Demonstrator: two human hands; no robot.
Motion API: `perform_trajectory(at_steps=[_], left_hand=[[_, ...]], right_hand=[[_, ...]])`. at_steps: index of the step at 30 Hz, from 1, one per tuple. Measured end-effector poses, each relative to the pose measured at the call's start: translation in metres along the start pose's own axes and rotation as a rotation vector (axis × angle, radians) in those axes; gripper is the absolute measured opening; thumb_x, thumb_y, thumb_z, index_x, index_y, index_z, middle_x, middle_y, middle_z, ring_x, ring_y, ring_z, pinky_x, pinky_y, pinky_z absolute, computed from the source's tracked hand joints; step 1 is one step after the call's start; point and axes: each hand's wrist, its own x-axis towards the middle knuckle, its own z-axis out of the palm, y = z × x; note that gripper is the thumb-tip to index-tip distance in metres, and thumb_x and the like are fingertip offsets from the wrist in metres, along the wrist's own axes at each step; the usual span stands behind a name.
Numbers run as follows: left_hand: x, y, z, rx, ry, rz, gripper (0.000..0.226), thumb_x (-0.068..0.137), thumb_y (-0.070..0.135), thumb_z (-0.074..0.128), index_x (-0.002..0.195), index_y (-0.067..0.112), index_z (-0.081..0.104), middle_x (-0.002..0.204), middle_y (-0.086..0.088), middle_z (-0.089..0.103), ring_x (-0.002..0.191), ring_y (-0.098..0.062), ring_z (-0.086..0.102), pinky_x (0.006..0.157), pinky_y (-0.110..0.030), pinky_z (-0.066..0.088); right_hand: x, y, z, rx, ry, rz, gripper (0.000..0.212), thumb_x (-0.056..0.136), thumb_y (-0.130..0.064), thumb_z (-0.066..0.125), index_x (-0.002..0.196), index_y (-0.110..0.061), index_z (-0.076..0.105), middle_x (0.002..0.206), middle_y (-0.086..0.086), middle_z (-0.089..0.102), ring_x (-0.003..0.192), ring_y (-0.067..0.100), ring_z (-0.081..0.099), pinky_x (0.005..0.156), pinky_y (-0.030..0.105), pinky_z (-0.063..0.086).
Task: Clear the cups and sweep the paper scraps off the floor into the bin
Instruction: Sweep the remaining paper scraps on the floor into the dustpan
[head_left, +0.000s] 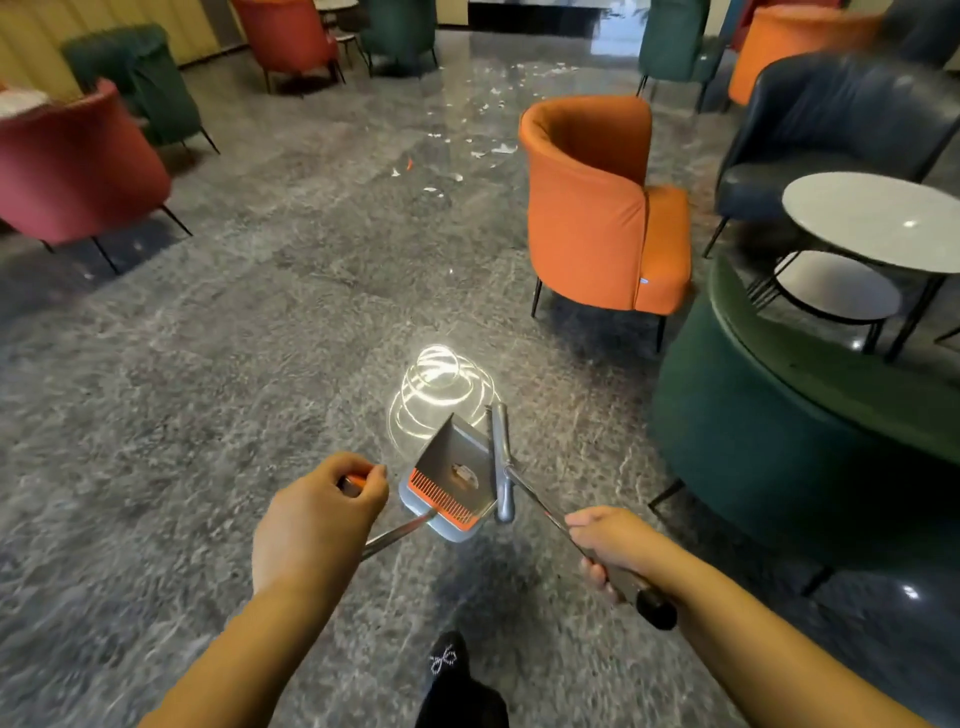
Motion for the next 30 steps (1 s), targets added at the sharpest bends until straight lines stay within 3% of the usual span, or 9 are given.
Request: perform_trajectory(at_steps=[4, 8, 15, 21, 27, 30], left_hand=[[0.089, 0.01, -0.004, 0.004, -0.001, -0.011, 0.02, 0.088, 0.046, 0.06, 0.069, 0.038, 0.058, 0.067, 0.017, 0.063, 0.067, -0.008, 0.058, 0.058, -0.028, 0.04], [0.173, 0.025, -0.011, -0.004, -0.019, 0.0, 0.019, 0.088, 0.045, 0.06, 0.07, 0.041, 0.058, 0.064, 0.016, 0.063, 0.063, -0.004, 0.057, 0.054, -0.025, 0.04], [0.294, 0.058, -0.004, -0.132, 0.035, -0.035, 0.018, 0.088, 0.042, 0.063, 0.071, 0.039, 0.06, 0.069, 0.015, 0.064, 0.066, -0.005, 0.058, 0.057, -0.028, 0.041], [0.412, 0.103, 0.02, -0.296, 0.138, -0.064, 0.014, 0.086, 0.041, 0.067, 0.074, 0.033, 0.066, 0.062, 0.011, 0.066, 0.066, -0.017, 0.066, 0.069, -0.041, 0.054], [0.526, 0.167, 0.05, -0.383, 0.186, -0.125, 0.013, 0.083, 0.039, 0.07, 0.071, 0.037, 0.068, 0.062, 0.01, 0.066, 0.066, -0.018, 0.066, 0.068, -0.04, 0.055], [0.573, 0.187, 0.055, -0.378, 0.191, -0.136, 0.012, 0.083, 0.037, 0.07, 0.072, 0.036, 0.068, 0.061, 0.008, 0.066, 0.066, -0.017, 0.066, 0.068, -0.039, 0.054]], right_hand=[[0.045, -0.076, 0.007, 0.138, 0.016, 0.051, 0.028, 0.102, -0.011, 0.029, 0.117, -0.019, 0.052, 0.065, 0.008, 0.04, 0.031, 0.01, 0.033, 0.036, 0.01, 0.027], [0.088, -0.146, 0.014, 0.185, 0.001, -0.008, 0.031, 0.1, -0.01, 0.031, 0.118, -0.024, 0.051, 0.062, 0.008, 0.043, 0.034, 0.01, 0.035, 0.038, 0.012, 0.028], [0.167, -0.246, 0.014, 0.242, -0.028, -0.151, 0.024, 0.101, -0.014, 0.039, 0.122, -0.022, 0.048, 0.061, 0.008, 0.043, 0.033, 0.009, 0.038, 0.034, 0.014, 0.031], [0.266, -0.328, -0.007, 0.126, -0.091, -0.194, 0.028, 0.1, -0.013, 0.041, 0.125, -0.021, 0.049, 0.05, 0.004, 0.05, 0.035, 0.012, 0.039, 0.038, 0.019, 0.034], [0.348, -0.437, -0.044, 0.035, -0.106, -0.225, 0.03, 0.099, -0.002, 0.038, 0.127, -0.007, 0.046, 0.068, 0.009, 0.046, 0.029, 0.007, 0.04, 0.031, 0.016, 0.03], [0.374, -0.497, -0.06, 0.05, -0.122, -0.229, 0.029, 0.1, -0.002, 0.038, 0.127, -0.008, 0.046, 0.068, 0.01, 0.045, 0.029, 0.007, 0.039, 0.031, 0.014, 0.028]])
